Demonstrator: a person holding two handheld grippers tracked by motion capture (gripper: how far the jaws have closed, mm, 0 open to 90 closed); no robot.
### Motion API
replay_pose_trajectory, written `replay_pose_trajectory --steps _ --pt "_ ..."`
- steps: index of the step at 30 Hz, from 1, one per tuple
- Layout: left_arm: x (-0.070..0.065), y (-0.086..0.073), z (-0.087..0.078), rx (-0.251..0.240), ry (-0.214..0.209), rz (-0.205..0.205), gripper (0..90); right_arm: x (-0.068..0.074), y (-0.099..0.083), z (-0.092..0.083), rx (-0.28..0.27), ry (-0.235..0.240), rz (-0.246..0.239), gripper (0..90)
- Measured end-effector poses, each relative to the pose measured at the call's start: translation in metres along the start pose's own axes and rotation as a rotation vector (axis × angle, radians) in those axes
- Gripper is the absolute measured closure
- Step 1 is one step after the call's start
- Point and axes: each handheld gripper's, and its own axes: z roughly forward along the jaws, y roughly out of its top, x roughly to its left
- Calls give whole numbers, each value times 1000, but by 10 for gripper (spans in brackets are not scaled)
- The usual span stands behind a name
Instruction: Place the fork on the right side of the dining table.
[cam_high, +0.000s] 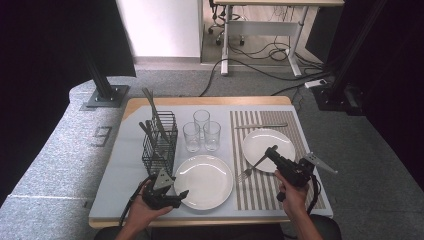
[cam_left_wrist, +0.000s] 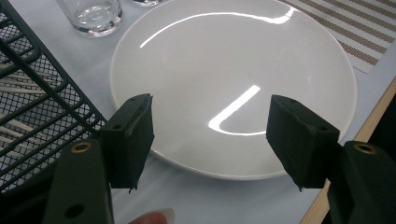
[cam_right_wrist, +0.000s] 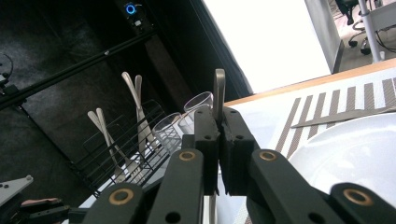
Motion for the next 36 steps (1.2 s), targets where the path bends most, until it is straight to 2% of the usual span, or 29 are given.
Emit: replay_pose_trajectory --steps 12,23,36 --pt "0 0 0 2 1 0 322 -3 -2 -10 -1 -29 -12 864" --pt "0 0 0 0 0 1 322 -7 -6 -18 5 -55 0 864" --pt "1 1 0 -3 -2 2 322 -6 -10 -18 13 -64 6 863"
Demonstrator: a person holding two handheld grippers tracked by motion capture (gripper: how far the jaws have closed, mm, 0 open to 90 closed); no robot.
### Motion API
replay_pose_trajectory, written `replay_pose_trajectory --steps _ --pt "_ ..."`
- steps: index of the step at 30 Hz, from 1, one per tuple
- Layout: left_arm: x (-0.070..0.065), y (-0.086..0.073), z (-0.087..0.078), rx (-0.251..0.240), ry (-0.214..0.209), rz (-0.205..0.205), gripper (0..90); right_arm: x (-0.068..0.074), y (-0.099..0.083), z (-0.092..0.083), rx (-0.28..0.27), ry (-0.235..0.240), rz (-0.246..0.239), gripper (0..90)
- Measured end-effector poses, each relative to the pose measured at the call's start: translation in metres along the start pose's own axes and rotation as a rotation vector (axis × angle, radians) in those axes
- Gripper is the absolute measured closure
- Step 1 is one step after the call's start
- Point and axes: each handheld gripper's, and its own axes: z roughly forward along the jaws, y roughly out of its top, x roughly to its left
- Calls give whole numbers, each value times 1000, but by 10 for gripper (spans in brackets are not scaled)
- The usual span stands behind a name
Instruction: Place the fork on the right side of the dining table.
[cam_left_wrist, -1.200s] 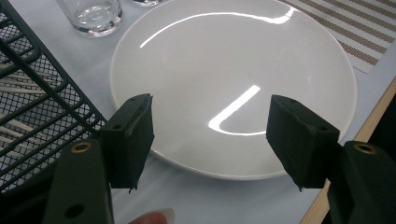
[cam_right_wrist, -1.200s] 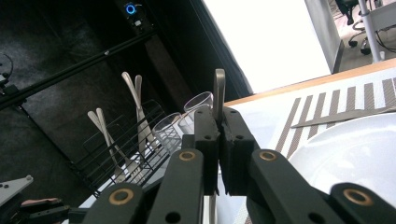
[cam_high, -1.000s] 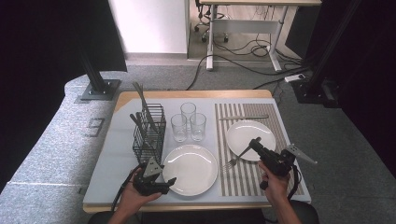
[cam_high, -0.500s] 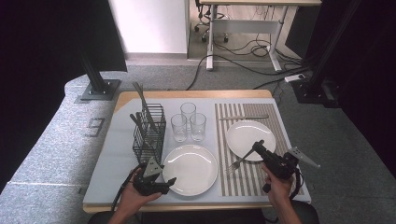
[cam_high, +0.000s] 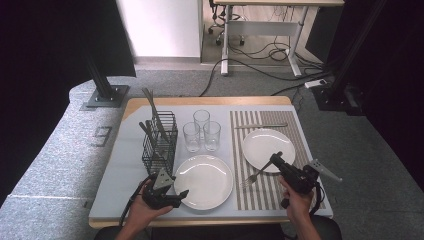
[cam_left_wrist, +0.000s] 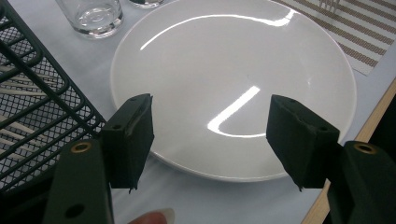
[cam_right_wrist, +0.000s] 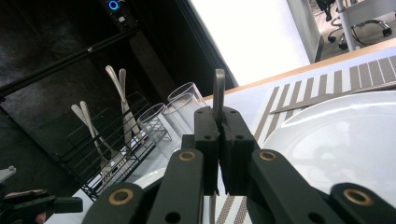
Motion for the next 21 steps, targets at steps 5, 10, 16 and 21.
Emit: replay_pose_trajectory --steps 5,10,16,21 --pt "0 0 0 -2 -1 -1 322 -1 -2 -1 9 -9 4 863" --pt "1 1 1 -1 -4 1 322 -1 -3 -1 12 -15 0 863" --pt "2 1 1 -4 -7 2 322 -4 -5 0 24 -34 -2 863" --pt "2 1 1 -5 -9 3 322 -5 -7 0 30 -47 -11 863"
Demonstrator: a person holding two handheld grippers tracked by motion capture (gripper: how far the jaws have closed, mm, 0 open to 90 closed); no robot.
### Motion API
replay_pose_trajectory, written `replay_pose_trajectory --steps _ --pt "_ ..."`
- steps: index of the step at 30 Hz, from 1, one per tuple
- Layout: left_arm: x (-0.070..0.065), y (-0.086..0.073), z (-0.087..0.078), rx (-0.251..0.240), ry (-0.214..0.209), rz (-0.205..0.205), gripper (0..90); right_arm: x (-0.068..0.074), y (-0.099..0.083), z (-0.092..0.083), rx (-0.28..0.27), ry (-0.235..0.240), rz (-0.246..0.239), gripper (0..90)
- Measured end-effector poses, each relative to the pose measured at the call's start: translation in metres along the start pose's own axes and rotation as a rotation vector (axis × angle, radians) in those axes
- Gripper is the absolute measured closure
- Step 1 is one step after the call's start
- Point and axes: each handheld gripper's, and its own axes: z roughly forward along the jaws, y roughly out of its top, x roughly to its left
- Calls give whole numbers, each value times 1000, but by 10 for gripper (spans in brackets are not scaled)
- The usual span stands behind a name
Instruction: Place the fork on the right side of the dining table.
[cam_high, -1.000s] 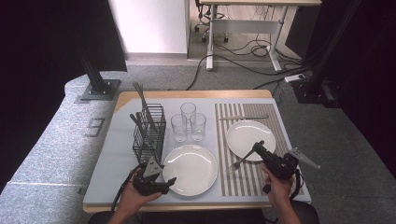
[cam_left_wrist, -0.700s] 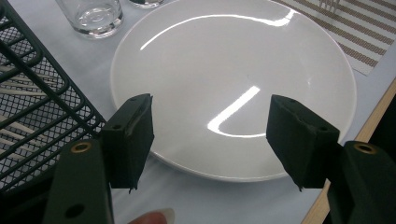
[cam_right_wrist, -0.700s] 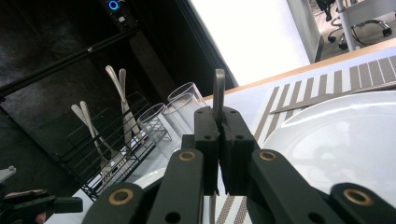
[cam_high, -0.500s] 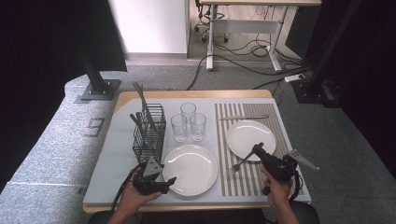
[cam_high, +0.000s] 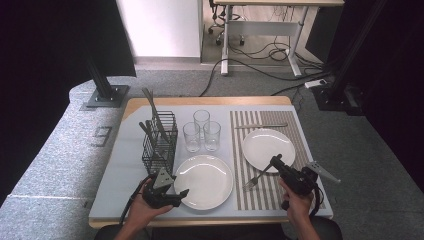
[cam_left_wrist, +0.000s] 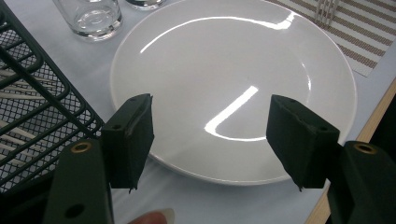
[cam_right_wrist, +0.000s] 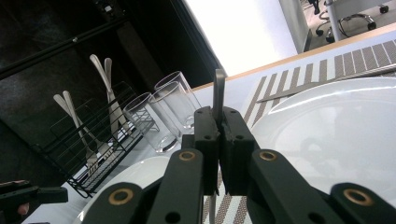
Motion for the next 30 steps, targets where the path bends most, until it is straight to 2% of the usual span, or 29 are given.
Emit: replay_pose_trajectory --steps 20,30 --pt "1 2 0 -9 0 6 322 -2 -1 -3 3 -6 -12 848" --pt "1 2 1 -8 -1 7 322 -10 -1 -4 10 -39 -16 842"
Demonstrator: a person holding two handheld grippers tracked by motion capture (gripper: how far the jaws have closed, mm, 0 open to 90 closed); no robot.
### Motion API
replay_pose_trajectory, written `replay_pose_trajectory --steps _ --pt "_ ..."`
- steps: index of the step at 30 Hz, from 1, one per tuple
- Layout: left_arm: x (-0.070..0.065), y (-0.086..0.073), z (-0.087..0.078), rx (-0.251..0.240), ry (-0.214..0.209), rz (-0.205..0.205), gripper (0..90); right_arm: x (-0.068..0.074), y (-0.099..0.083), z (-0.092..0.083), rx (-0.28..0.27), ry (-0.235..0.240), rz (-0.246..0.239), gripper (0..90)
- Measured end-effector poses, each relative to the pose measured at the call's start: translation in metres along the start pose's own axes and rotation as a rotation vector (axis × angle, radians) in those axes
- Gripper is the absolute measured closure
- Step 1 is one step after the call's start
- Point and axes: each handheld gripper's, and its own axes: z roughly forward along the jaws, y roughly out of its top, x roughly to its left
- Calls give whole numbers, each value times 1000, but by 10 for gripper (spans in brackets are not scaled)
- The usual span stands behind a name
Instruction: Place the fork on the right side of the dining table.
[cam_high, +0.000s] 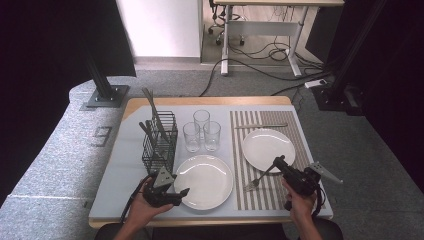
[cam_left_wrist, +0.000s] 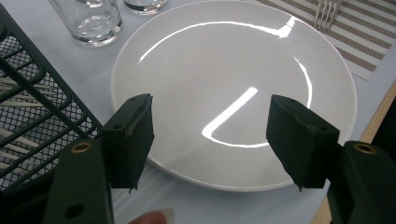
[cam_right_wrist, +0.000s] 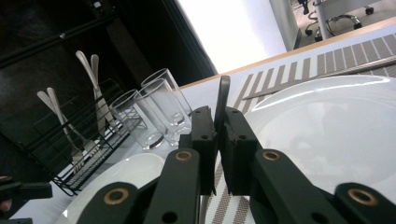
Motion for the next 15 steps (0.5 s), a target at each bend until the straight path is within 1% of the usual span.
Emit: replay_pose_trajectory --steps 11,13,15 --pt "0 0 0 -1 -2 2 323 -6 0 -2 20 -35 7 831" --pt "0 1 0 -4 2 8 325 -8 -1 -2 24 -40 14 828" --pt "-2 3 -3 -25 3 14 325 -10 -1 -2 27 -48 16 825"
